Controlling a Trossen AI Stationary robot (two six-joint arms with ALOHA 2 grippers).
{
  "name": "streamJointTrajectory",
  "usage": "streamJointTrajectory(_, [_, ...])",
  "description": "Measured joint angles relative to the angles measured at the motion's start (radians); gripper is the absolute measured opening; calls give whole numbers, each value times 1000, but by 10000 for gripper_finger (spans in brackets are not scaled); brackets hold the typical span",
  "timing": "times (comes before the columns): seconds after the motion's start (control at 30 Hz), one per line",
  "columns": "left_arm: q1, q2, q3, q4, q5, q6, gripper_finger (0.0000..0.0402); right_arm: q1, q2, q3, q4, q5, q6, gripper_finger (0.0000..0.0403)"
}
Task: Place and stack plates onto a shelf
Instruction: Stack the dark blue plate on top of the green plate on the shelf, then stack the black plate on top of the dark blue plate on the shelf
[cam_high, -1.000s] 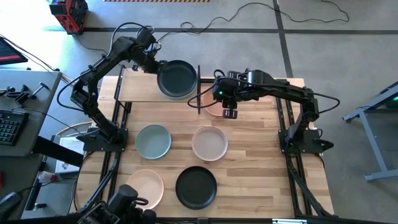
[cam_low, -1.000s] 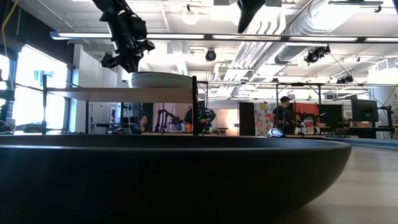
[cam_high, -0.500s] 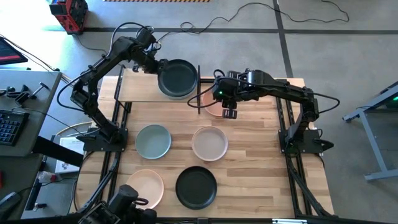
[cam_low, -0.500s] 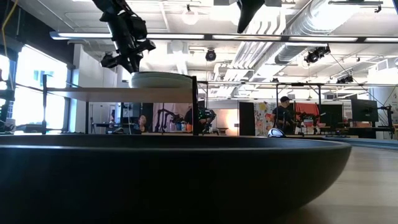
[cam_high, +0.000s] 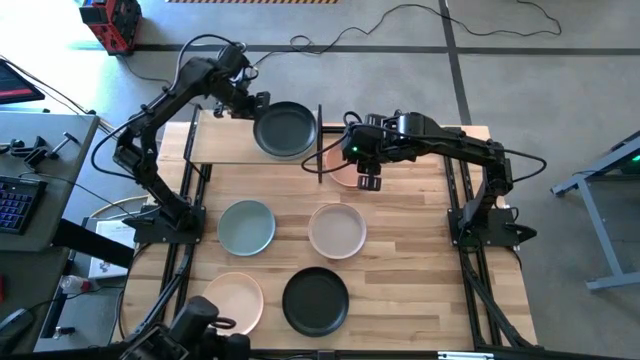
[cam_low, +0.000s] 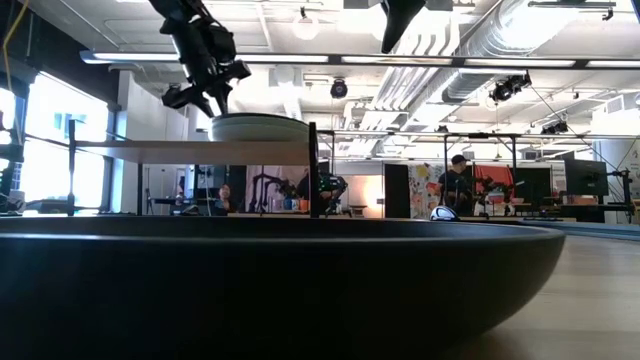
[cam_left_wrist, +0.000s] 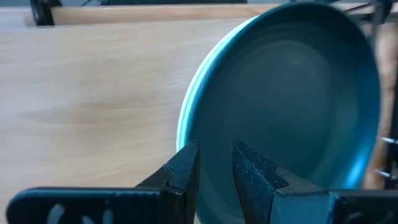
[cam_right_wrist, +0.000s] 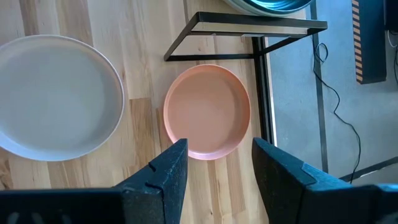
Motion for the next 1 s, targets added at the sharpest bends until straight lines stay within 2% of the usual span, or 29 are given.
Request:
streamJointTrajectory(0.27, [-1,-1,100,-23,11,32,81,0,0,0,-1,0,7,158])
streamJointTrajectory(0.47, [-48,-26,117,-76,137,125,81,-1,0,0,-8,-31,51,158])
streamJointTrajectory(0.57, [-104,-46,117,-134,153,194,81,-1,0,0,-8,-78,81,158])
streamJointTrajectory(0.7, [-211,-70,117,-214,142,281,81,-1,0,0,-8,-91,121,158])
streamJointTrajectory(1.0, [-488,-85,117,-268,107,311,81,-1,0,0,-11,-91,242,158])
